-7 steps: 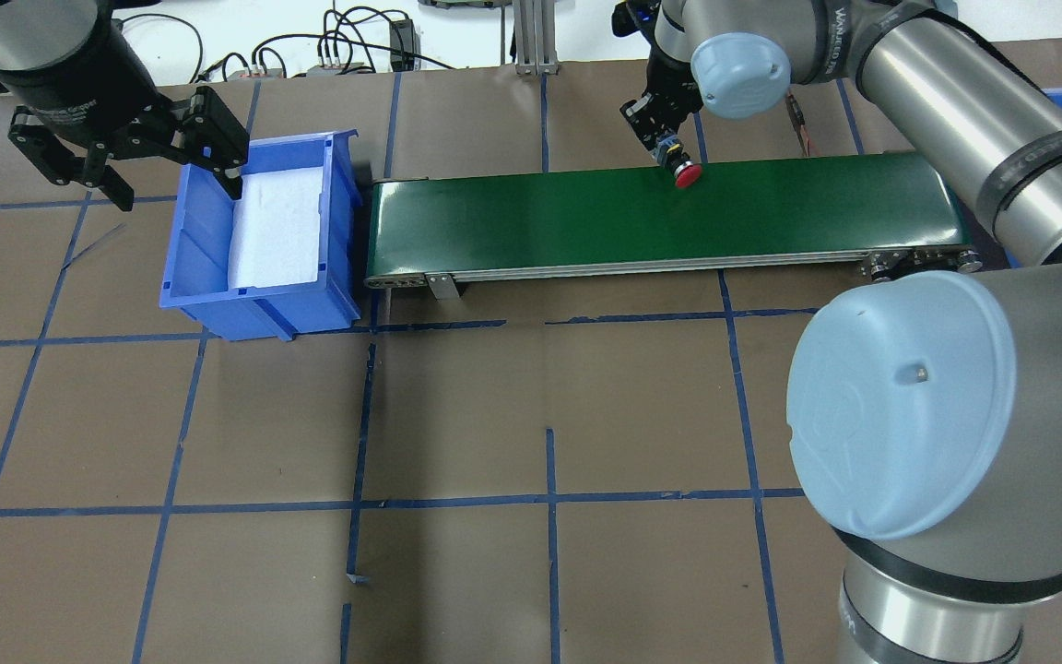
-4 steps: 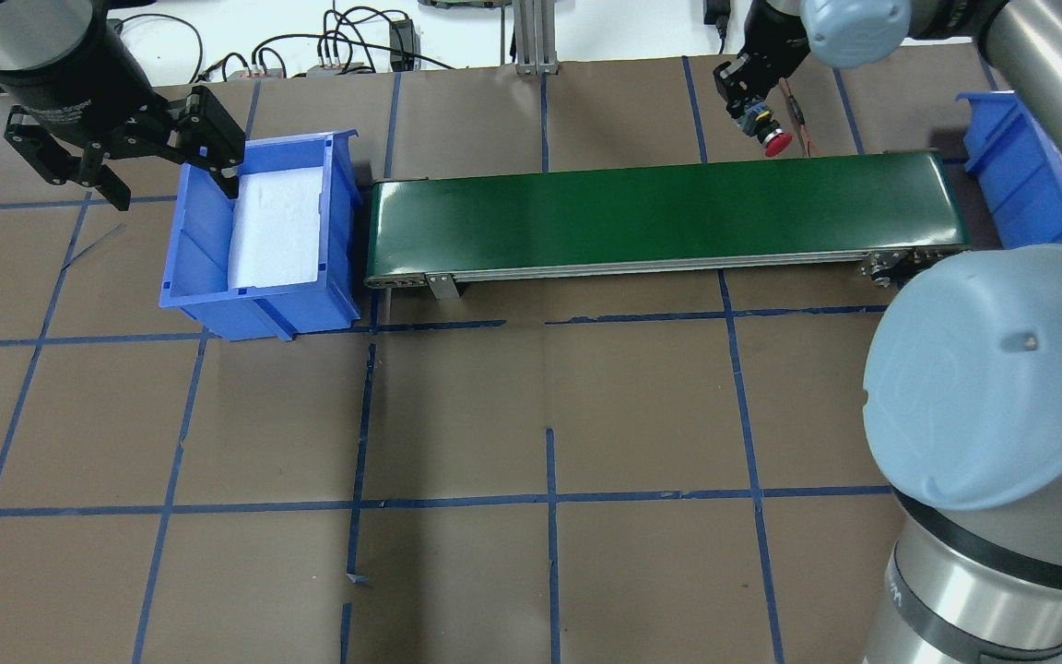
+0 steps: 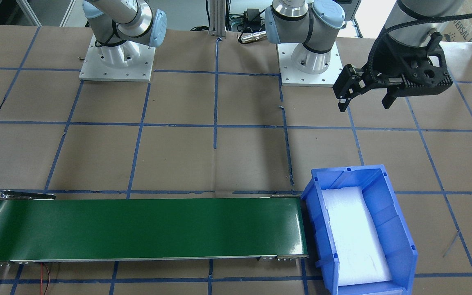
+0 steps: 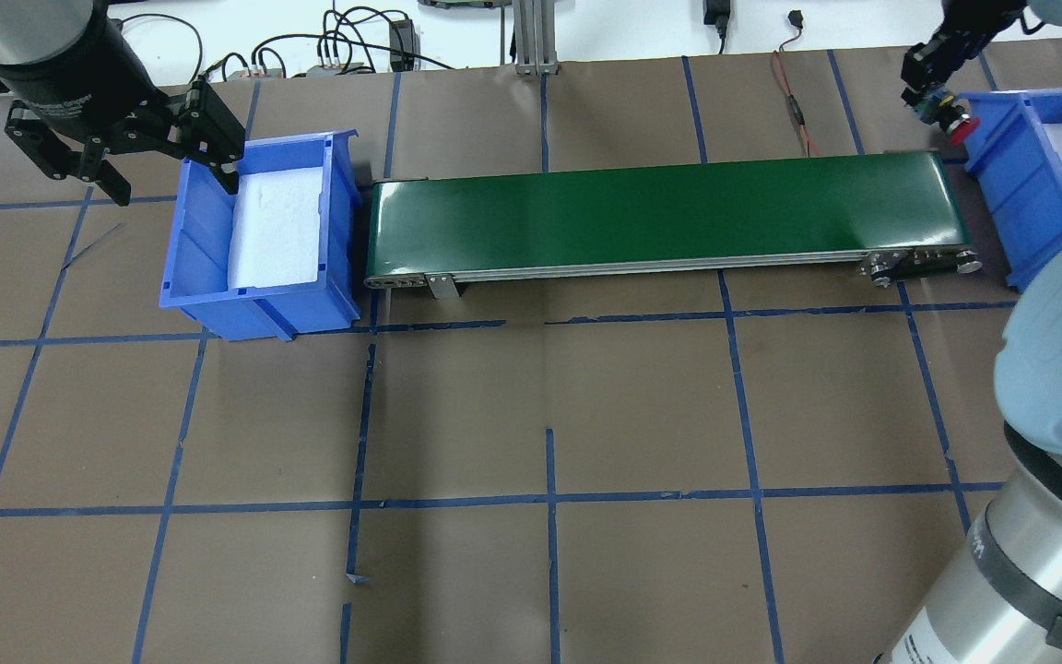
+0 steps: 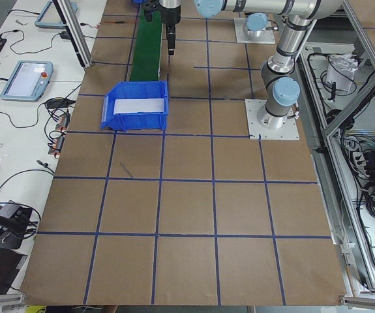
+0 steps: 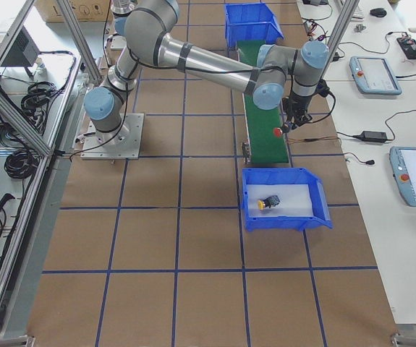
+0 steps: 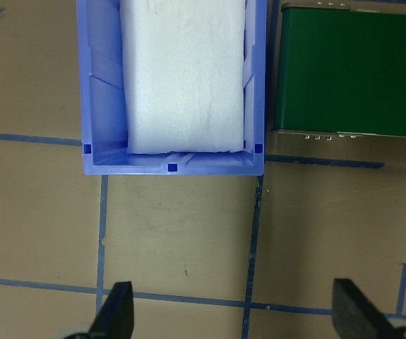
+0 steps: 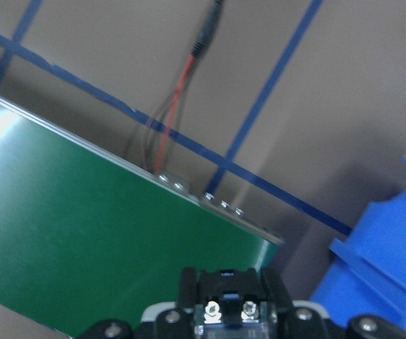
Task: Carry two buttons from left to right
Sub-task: 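Carry the red button into the blue bin with the right gripper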
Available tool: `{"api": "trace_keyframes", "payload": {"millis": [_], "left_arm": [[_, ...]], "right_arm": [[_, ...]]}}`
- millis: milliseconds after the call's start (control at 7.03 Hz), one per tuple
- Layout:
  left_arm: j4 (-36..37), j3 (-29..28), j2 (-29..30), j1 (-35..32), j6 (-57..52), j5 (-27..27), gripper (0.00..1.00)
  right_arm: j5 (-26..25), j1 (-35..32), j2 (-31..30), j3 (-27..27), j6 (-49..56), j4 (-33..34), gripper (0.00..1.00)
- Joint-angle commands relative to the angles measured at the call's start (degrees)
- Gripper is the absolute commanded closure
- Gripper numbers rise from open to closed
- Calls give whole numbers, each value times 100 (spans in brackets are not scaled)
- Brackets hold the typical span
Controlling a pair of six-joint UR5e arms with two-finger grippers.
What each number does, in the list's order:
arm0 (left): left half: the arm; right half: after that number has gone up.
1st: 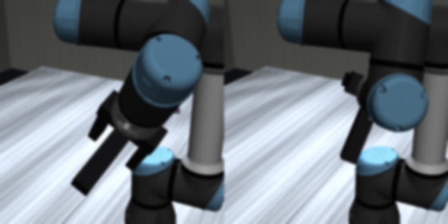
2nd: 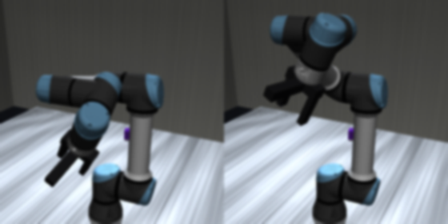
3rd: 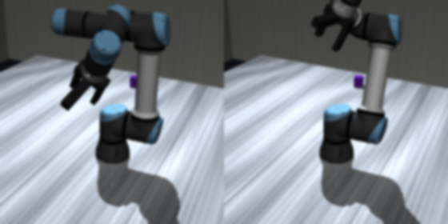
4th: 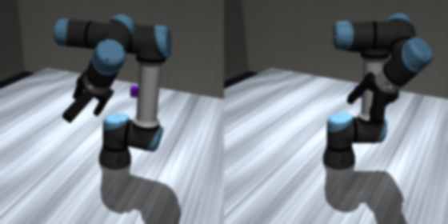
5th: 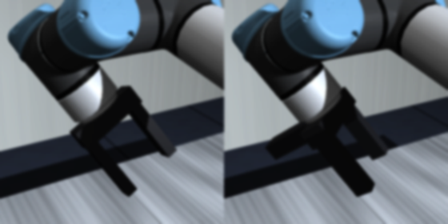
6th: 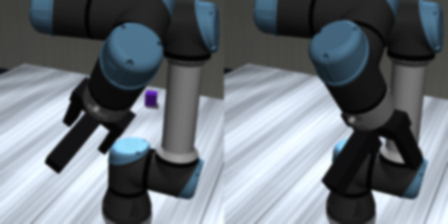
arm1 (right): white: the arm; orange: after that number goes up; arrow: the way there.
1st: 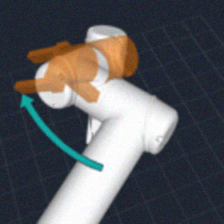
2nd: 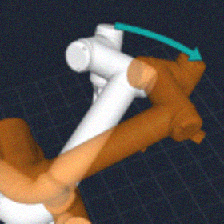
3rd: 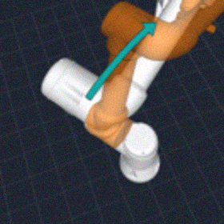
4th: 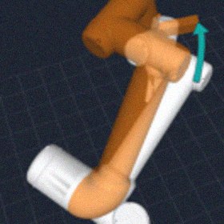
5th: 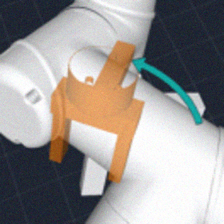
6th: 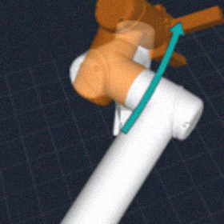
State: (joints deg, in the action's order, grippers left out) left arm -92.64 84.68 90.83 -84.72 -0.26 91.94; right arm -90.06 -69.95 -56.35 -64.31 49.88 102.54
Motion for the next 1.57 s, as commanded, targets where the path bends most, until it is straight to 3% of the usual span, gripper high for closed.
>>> {"api": "trace_keyframes", "payload": {"millis": [0, 285, 712, 1423], "left_arm": [[0, -4, -4, -1, 0, 0, 0], [0, -4, -4, -1, 0, 0, 0], [0, -4, -4, -1, 0, 0, 0], [0, -13, -4, -1, 35, -9, 0]], "right_arm": [[-73, 822, 19, 234, 949, -102, 93], [-108, 1193, 159, 559, 1076, -243, 93], [-56, 1264, 1027, 1340, 1094, -243, 93], [41, 1264, 1688, 1570, 1085, 47, 93]]}}
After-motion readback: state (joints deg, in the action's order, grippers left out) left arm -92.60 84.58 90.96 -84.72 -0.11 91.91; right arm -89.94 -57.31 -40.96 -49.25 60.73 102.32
